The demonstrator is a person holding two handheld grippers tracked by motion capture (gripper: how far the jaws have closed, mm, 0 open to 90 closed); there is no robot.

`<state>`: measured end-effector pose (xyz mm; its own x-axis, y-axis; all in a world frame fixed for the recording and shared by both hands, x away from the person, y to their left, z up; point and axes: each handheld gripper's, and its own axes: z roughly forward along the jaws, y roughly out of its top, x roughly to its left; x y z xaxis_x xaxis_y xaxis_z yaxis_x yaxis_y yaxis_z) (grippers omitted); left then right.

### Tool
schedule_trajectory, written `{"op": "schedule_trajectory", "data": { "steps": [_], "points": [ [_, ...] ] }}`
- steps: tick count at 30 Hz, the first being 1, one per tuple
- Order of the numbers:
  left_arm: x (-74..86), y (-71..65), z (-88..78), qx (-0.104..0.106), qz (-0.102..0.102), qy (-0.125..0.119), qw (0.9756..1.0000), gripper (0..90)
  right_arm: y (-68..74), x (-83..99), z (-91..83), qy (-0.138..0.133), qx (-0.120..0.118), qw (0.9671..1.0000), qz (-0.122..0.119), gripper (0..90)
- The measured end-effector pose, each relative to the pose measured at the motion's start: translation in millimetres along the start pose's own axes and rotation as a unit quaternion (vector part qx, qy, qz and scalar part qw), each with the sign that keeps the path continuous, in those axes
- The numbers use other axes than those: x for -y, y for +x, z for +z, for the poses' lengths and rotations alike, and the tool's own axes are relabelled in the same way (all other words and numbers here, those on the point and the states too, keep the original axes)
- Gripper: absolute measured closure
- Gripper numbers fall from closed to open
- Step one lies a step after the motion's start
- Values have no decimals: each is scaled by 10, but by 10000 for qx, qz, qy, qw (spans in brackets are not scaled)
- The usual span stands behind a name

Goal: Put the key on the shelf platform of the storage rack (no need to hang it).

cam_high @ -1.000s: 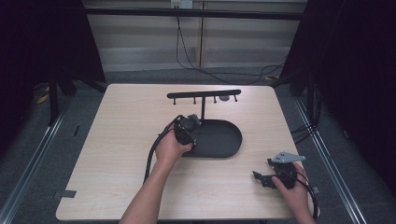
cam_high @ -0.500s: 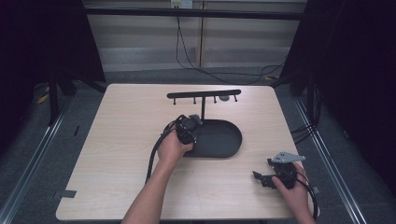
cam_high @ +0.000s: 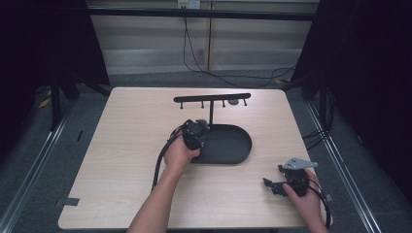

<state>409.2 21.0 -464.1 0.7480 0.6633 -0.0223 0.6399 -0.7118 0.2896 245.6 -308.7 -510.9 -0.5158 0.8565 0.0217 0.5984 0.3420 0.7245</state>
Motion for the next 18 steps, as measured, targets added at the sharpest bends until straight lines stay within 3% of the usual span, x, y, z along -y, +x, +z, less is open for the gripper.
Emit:
{"op": "schedule_trajectory", "data": {
  "steps": [13, 17, 18],
  "points": [
    [2, 21, 7, -67, -57, -73, 9999, 672, 0, 0, 0, 0, 0, 10000, 0, 165],
    [-2, 29, 12, -99, 9, -53, 9999, 662, 1, 0, -1, 5, 1, 10000, 7, 165],
    [-1, 22, 17, -84, -59, -79, 9999, 662, 0, 0, 0, 1, 0, 10000, 0, 165]
  ]
}}
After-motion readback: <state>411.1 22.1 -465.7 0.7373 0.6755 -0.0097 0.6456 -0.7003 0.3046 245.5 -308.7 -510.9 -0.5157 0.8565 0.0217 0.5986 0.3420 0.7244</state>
